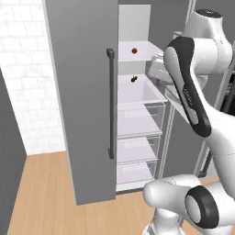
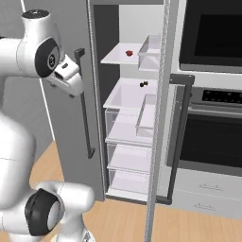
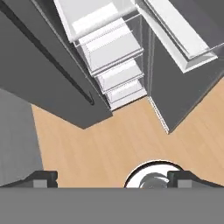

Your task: Take the strawberry from the fridge and place it on top of the pancake, located on the dining counter.

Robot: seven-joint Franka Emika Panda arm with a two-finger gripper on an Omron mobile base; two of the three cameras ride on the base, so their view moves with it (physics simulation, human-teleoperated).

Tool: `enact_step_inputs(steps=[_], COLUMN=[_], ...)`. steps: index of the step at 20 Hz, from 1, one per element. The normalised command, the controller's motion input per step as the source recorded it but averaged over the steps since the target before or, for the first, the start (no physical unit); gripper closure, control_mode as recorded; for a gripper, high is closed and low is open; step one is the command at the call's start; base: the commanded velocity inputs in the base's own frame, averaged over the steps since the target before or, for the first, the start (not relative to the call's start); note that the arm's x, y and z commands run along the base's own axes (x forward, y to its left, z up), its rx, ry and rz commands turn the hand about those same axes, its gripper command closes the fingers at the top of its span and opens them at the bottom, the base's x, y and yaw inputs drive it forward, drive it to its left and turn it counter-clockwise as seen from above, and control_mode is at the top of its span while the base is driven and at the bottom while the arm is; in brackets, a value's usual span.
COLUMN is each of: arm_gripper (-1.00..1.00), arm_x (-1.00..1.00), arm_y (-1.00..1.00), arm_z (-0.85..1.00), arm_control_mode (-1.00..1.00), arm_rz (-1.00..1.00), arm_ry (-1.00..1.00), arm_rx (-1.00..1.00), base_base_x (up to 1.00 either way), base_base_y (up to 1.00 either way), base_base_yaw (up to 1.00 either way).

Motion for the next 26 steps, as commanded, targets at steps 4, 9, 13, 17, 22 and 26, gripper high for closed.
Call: enact_step_inputs(steps=[4, 9, 13, 17, 22, 26], arm_gripper=[-1.0, -1.0, -1.0, -1.0, -1.0, -1.0], arm_x=[-0.49, -0.6, -0.53, -0.46, -0.37, 0.0], arm_y=[-0.19, -0.33, -0.06, 0.0, 0.0, 0.0], arm_z=[-0.52, 0.06, 0.09, 0.0, 0.0, 0.0], arm_control_mode=[-1.0, -1.0, -1.0, -1.0, -1.0, 1.0], arm_rz=[0.54, 0.45, 0.14, -0.03, -0.07, -0.03], arm_ry=[-0.51, -0.2, -0.22, -0.37, -0.32, -0.06], arm_rx=[-0.64, -0.1, 0.03, -0.02, 0.0, 0.0], base_base_x=[0.0, 0.0, 0.0, 0.0, 0.0, 0.05], base_base_y=[0.0, 0.0, 0.0, 0.0, 0.0, -0.03], base_base_yaw=[0.0, 0.0, 0.0, 0.0, 0.0, -0.1])
